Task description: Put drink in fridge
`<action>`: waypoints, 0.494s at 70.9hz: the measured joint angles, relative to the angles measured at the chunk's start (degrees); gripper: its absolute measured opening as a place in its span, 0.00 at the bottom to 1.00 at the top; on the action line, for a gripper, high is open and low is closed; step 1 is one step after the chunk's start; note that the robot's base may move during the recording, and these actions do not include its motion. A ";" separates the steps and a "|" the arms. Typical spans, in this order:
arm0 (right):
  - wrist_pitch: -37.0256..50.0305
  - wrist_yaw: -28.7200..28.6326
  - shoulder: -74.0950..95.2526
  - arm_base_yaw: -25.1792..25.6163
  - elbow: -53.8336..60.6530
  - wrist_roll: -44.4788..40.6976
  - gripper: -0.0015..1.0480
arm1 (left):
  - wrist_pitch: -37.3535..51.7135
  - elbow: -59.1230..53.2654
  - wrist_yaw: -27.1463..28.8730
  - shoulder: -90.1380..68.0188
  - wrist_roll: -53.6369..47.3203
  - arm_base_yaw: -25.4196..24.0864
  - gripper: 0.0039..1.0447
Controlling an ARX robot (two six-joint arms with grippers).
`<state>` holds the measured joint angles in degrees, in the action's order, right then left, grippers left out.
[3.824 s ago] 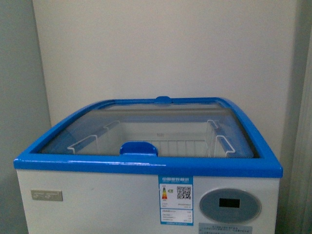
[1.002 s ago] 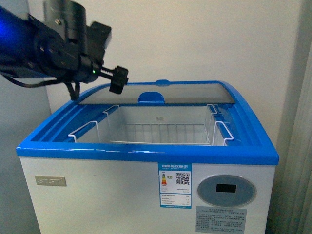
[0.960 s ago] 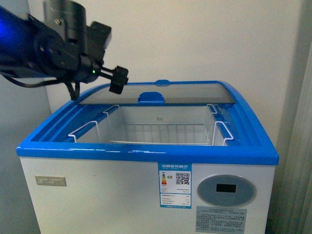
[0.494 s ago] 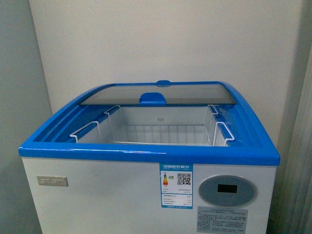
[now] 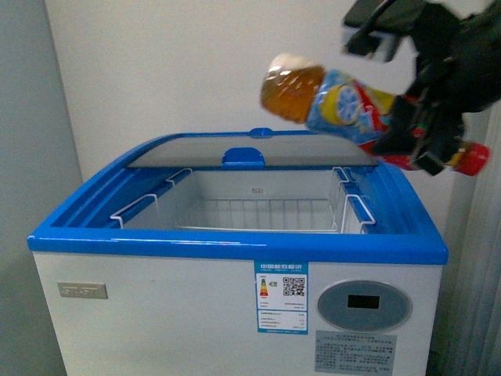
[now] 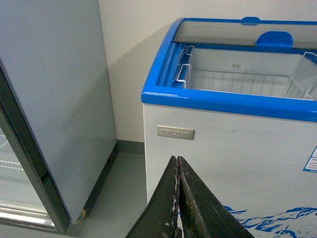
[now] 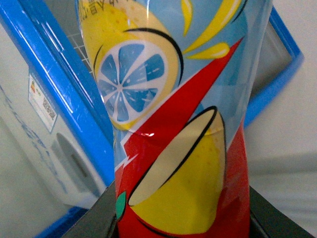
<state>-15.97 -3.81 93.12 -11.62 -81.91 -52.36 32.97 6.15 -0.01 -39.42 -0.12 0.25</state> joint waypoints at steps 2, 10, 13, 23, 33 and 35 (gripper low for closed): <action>-0.07 0.59 2.51 -0.61 -2.40 -3.04 0.39 | -0.50 -0.42 0.00 0.96 0.00 0.00 0.02; -0.57 3.34 9.64 -2.01 -9.57 -11.37 0.39 | -2.10 -1.53 0.00 3.76 0.00 0.00 0.02; -0.57 4.68 12.00 -2.43 -11.96 -14.25 0.39 | -2.89 -1.95 0.02 4.87 0.00 0.00 0.02; -0.90 7.43 18.16 -3.30 -17.18 -16.17 0.39 | -5.46 -2.97 -0.02 8.55 0.00 0.00 0.02; -0.17 8.66 22.01 -4.31 -18.40 -16.28 0.39 | -6.78 -4.13 -0.02 11.32 0.00 0.00 0.02; 0.42 8.76 22.86 -4.63 -18.45 -16.24 0.39 | -5.90 -4.85 0.00 11.63 0.00 0.00 0.02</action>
<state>-15.55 4.95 115.98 -16.25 -100.36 -68.60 27.07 1.30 -0.01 -27.79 -0.12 0.25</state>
